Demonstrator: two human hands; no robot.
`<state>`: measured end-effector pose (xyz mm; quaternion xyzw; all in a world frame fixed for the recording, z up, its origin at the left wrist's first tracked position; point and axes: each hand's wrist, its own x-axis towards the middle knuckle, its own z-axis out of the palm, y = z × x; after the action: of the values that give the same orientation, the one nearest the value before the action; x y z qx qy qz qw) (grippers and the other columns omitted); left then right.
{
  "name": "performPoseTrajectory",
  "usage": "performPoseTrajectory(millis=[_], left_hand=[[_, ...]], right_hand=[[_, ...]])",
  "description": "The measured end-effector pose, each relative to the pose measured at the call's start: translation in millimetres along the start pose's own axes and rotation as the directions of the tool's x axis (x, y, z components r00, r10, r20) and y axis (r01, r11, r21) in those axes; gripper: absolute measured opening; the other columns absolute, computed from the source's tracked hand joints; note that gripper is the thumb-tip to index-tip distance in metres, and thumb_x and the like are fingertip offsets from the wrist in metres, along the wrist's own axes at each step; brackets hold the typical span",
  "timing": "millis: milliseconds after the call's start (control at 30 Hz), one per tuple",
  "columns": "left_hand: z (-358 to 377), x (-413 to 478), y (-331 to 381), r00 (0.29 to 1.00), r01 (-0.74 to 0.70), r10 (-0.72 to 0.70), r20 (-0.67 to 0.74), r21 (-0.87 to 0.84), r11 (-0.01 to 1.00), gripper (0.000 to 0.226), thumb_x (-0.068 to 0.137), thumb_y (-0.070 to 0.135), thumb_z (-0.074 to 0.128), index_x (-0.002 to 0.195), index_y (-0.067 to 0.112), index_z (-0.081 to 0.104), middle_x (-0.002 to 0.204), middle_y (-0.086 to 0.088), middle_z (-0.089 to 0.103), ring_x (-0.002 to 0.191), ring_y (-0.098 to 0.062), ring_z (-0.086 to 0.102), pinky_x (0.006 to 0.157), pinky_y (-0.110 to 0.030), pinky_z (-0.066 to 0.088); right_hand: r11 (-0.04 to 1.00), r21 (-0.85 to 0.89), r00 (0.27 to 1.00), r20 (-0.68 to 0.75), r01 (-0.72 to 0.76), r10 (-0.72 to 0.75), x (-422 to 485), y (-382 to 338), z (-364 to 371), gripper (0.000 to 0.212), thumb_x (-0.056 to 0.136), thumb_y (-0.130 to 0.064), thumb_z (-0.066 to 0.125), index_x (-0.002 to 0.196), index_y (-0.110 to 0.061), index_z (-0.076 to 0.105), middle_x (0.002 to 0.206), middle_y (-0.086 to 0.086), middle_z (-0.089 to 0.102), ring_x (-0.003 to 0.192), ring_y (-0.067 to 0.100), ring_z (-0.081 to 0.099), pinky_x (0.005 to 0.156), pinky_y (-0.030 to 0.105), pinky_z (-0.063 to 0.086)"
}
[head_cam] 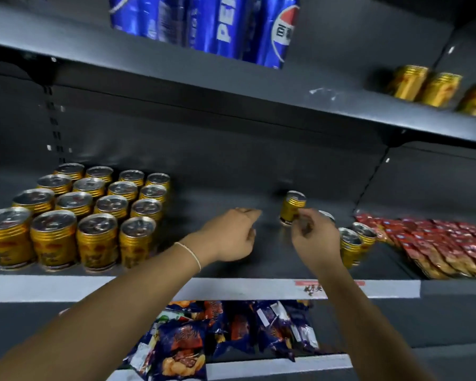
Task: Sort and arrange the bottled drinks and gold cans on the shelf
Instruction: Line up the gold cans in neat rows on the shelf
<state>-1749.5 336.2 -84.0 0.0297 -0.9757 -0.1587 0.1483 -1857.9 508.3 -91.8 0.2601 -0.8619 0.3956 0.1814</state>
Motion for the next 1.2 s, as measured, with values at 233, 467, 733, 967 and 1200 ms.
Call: performPoseTrajectory(millis=[233, 467, 733, 967, 1200], left_hand=[[49, 50, 61, 0.994, -0.041, 0.046, 0.098, -0.050, 0.998, 0.050, 0.096, 0.025, 0.047, 0.144, 0.019, 0.037, 0.144, -0.009, 0.046, 0.126, -0.030, 0.048, 0.102, -0.041, 0.045], [80, 67, 91, 0.985, -0.049, 0.058, 0.161, -0.056, 0.997, 0.039, 0.095, 0.025, 0.050, 0.133, 0.015, 0.046, 0.131, -0.009, 0.053, 0.113, -0.029, 0.054, 0.093, -0.043, 0.049], [88, 73, 99, 0.978, -0.007, 0.020, 0.209, -0.061, 0.998, 0.025, 0.094, 0.025, 0.054, 0.114, 0.011, 0.053, 0.119, -0.011, 0.056, 0.102, -0.029, 0.057, 0.086, -0.044, 0.052], [76, 63, 86, 0.989, 0.102, -0.058, 0.136, -0.349, 0.932, 0.044, 0.080, 0.041, 0.074, 0.116, 0.022, 0.057, 0.114, 0.002, 0.067, 0.101, -0.016, 0.063, 0.088, -0.036, 0.053], [37, 43, 48, 0.961, 0.275, -0.258, 0.104, -0.488, 0.828, 0.054, 0.051, 0.051, 0.087, 0.095, 0.032, 0.062, 0.090, 0.014, 0.070, 0.083, -0.003, 0.066, 0.076, -0.024, 0.055]], right_hand=[[0.912, -0.408, 0.995, 0.067, -0.045, 0.079, 22, 70, -39, 0.039, 0.087, -0.028, 0.058, 0.123, -0.012, 0.062, 0.120, 0.011, 0.063, 0.114, 0.033, 0.053, 0.100, 0.038, 0.039], [0.917, -0.399, 0.989, 0.129, -0.020, 0.078, 32, 107, -43, 0.036, 0.088, -0.031, 0.061, 0.120, -0.016, 0.061, 0.122, 0.006, 0.062, 0.120, 0.026, 0.049, 0.111, 0.038, 0.026], [0.938, -0.346, 0.993, 0.097, -0.028, 0.065, 35, 97, -52, 0.026, 0.081, -0.043, 0.068, 0.096, -0.021, 0.067, 0.094, 0.000, 0.068, 0.099, 0.024, 0.060, 0.098, 0.042, 0.044], [0.979, 0.116, 0.984, 0.064, -0.170, 0.164, 30, 58, -49, 0.043, 0.059, -0.057, 0.078, 0.093, -0.034, 0.065, 0.082, -0.014, 0.066, 0.088, 0.014, 0.063, 0.074, 0.034, 0.053], [0.916, 0.266, 0.945, 0.209, -0.301, 0.251, 44, 1, -16, 0.063, 0.047, -0.074, 0.074, 0.092, -0.030, 0.069, 0.081, -0.011, 0.069, 0.081, 0.010, 0.068, 0.074, 0.033, 0.057]])
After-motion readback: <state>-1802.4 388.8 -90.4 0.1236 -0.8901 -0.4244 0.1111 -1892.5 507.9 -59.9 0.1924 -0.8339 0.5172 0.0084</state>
